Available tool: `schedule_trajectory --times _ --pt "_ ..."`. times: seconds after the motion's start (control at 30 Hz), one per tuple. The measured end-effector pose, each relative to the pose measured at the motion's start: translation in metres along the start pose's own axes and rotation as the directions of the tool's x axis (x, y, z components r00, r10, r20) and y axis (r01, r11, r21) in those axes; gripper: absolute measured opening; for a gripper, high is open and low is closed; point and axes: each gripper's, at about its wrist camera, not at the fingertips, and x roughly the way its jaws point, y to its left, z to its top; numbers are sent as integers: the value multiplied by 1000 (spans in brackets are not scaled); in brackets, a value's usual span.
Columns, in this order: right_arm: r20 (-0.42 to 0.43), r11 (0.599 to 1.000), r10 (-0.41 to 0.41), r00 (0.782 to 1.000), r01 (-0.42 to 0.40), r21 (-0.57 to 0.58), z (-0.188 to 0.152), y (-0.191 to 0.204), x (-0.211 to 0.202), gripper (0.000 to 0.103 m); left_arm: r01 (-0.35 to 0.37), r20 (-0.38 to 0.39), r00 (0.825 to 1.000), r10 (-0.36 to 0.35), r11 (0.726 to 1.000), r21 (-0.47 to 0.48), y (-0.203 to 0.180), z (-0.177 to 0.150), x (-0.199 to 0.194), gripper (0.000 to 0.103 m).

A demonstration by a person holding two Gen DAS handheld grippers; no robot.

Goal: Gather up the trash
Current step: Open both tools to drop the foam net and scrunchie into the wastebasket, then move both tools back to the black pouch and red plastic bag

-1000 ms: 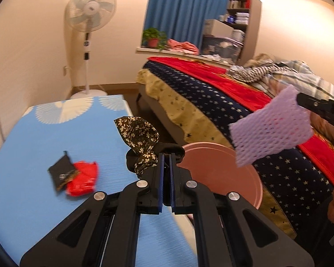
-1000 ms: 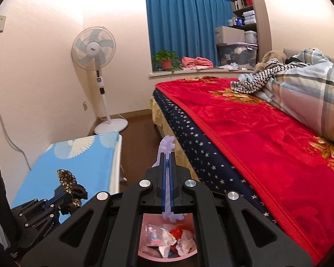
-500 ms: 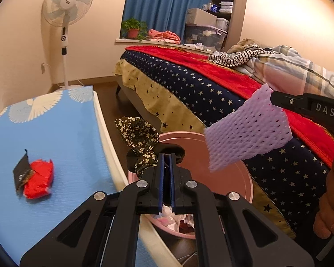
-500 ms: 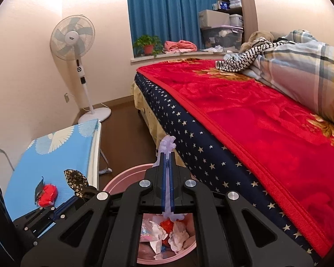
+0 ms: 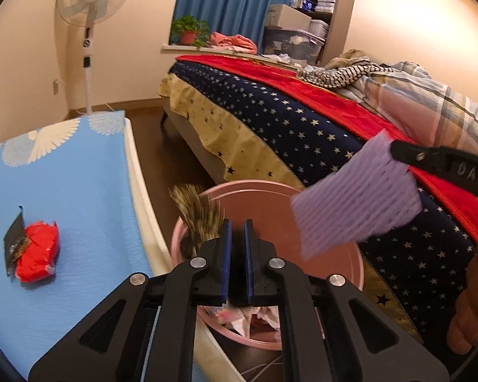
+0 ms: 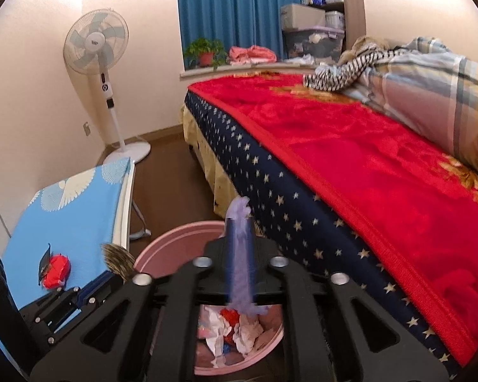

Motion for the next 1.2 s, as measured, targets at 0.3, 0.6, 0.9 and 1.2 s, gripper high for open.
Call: schedule_trajectory --times 0.3,0.6,0.9,1.2 --pt "10 999 -7 1000 6 45 -6 -7 -5 42 -27 20 999 28 998 -57 19 1 -21 24" --pt "39 997 73 997 -74 28 -12 16 -22 42 -85 51 995 87 995 -44 31 -2 -55 24" --pt "41 986 169 985 -169 -11 -19 52 -25 41 -181 59 980 189 977 -115 80 -19 -85 24" --pt "6 954 293 956 -292 -61 -32 114 -5 40 -341 30 932 362 900 -272 156 -44 -107 24"
